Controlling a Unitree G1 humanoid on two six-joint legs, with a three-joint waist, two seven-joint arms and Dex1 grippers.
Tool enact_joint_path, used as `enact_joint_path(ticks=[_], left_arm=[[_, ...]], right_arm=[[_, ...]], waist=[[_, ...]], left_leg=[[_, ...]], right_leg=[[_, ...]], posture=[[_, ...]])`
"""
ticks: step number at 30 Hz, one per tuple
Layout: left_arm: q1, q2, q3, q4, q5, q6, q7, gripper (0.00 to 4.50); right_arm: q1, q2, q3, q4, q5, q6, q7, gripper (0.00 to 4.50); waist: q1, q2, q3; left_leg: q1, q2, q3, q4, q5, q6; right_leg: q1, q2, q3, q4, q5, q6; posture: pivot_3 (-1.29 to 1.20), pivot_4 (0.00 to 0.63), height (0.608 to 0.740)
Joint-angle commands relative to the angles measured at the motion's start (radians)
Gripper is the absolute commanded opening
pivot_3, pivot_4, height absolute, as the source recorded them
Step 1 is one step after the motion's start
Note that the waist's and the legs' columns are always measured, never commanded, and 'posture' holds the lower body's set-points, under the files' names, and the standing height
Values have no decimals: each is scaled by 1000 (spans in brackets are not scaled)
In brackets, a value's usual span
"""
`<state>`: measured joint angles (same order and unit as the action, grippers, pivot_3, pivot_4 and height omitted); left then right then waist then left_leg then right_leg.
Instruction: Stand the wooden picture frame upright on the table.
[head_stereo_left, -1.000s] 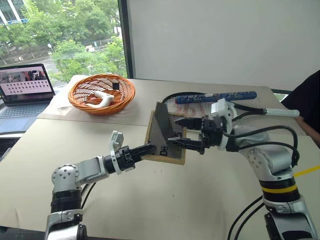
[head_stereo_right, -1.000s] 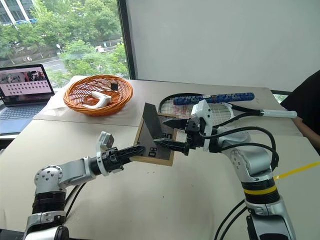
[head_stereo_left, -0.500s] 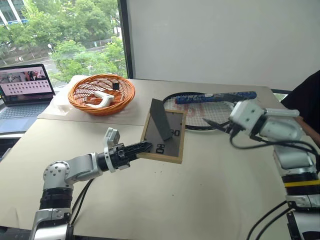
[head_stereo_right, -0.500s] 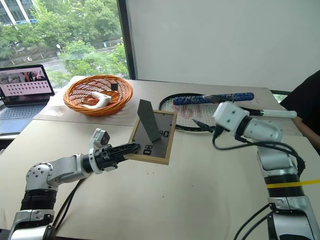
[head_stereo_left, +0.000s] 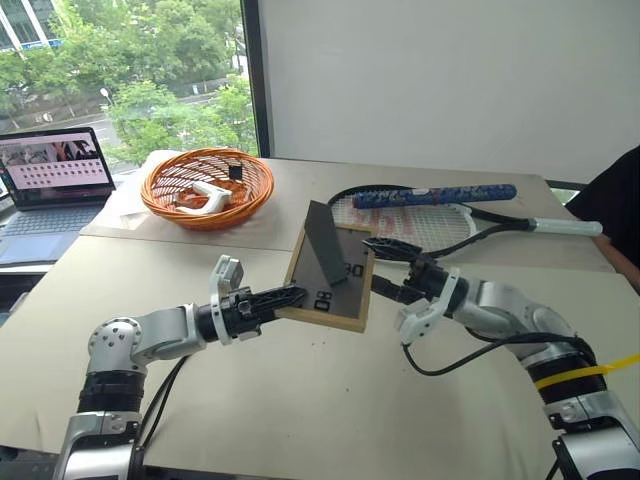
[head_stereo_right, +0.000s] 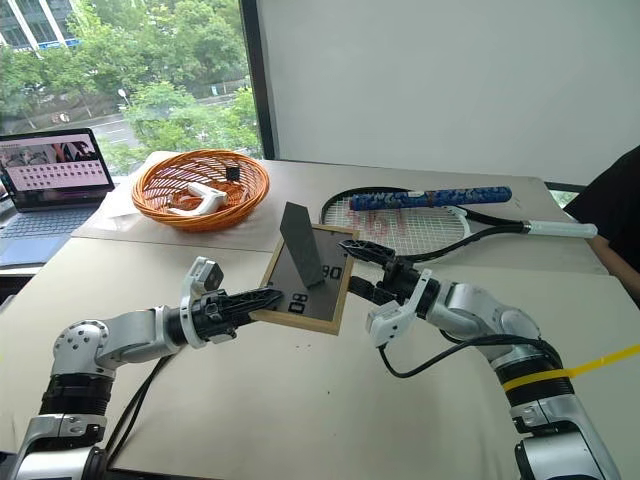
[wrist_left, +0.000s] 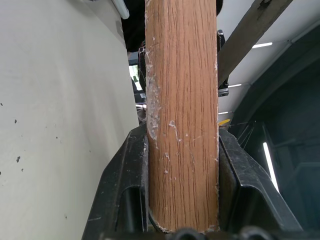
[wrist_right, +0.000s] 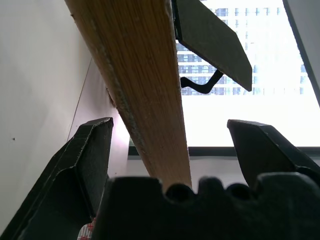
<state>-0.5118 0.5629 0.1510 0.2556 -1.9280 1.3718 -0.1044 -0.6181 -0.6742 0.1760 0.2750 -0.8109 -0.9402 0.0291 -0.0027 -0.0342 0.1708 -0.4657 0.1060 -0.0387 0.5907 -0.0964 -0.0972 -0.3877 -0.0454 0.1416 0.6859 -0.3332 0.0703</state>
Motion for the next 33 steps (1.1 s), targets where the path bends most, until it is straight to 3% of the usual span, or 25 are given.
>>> enact_joint_path(ticks=[1, 5, 6, 9, 11, 13, 14, 16, 17, 19, 20, 23, 28, 33], left_arm=[[-21, 22, -12, -19, -44, 11, -43, 1143], [-8, 43, -22, -56, -11, 6, -71, 1143], [-4, 45, -19, -64, -2, 0, -75, 1643], [9, 62, 28, -102, 40, -29, -137, 2863], [20, 95, 60, -155, 157, -67, -209, 3440], [33, 131, 66, -197, 277, -107, -272, 4334], [56, 167, 78, -235, 350, -140, -331, 4500], [98, 223, 93, -294, 450, -183, -441, 4500], [134, 250, 114, -332, 488, -211, -509, 4500], [219, 298, 132, -419, 609, -310, -611, 4500], [247, 305, 137, -447, 655, -355, -643, 4500], [294, 287, 130, -491, 735, -433, -705, 4500], [307, 254, 77, -499, 850, -483, -717, 4500], [313, 224, 82, -499, 876, -484, -733, 4500]], right_arm=[[-35, -20, -1, 22, -76, -29, -146, 2834], [-59, -19, 16, 43, -96, -33, -201, 1542], [-62, -20, 20, 47, -97, -33, -209, 1239], [-68, -22, 29, 74, -66, -34, -205, 1216], [-73, -18, 34, 95, -20, -35, -180, 1216], [-80, -13, 40, 118, 48, -34, -135, 1215], [-84, -8, 42, 136, 120, -29, -89, 1215], [-88, -1, 46, 162, 236, -25, -13, 1215], [-85, 16, 57, 176, 374, 17, 96, 1215], [-38, 89, 63, 100, 837, 339, 482, 1213], [-24, 111, 56, 69, 982, 467, 612, 1212], [-6, 148, -22, -8, 1287, 900, 783, 1211], [-14, 142, -83, -87, 1496, 1373, 851, 1208], [-19, 122, -102, -89, 1513, 1597, 850, 1207]], waist=[[0, 0, 0], [-3, 0, 0], [-3, 0, 0], [-3, 0, 0], [-4, 0, 0], [-9, 0, 0], [-10, 0, 0], [-18, 0, 0], [-19, 0, 0], [-30, 0, 0], [-34, 1, 1], [-26, 2, 2], [-6, 4, 3], [-10, 4, 3]], left_leg=[[0, 0, 0, 0, 0, 0], [0, 0, 0, 0, 0, 1], [1, 0, 0, 0, 1, 1], [1, 0, -1, 0, 1, 1], [1, 0, -1, 0, 1, 1], [1, 0, -1, 0, 1, 1], [1, 0, -1, 0, 1, 1], [1, 0, -1, 0, 1, 1], [1, 0, -1, 0, 1, 1], [2, 0, -1, -1, 1, 1], [3, 0, -1, -1, 1, 1], [6, 0, -2, 0, 0, 2], [6, 1, -5, 1, 1, 4], [3, 1, -5, -1, 2, 4]], right_leg=[[0, 0, 0, 0, 0, 0], [0, 0, 0, 1, 0, 0], [0, 0, 0, 2, 0, 0], [0, 0, 0, 2, 0, 0], [0, 0, 0, 2, 0, 0], [1, 0, 0, 2, 0, 0], [1, 0, 0, 2, 0, 0], [1, 0, 0, 2, 0, 0], [1, 0, 0, 2, 0, 0], [2, 0, 0, 2, 0, 0], [3, 0, 0, 2, 0, -1], [10, 0, -3, 2, 0, -1], [10, 0, -8, 1, 0, -2], [5, 0, -8, 1, 0, -2]], posture=[[0, 150, 697], [0, 150, 697], [0, 150, 697], [0, 150, 697], [0, 150, 697], [0, 150, 697], [0, 150, 697], [0, 150, 697], [0, 150, 697], [0, 150, 697], [0, 150, 697], [0, 150, 697], [0, 150, 697], [0, 150, 697]])
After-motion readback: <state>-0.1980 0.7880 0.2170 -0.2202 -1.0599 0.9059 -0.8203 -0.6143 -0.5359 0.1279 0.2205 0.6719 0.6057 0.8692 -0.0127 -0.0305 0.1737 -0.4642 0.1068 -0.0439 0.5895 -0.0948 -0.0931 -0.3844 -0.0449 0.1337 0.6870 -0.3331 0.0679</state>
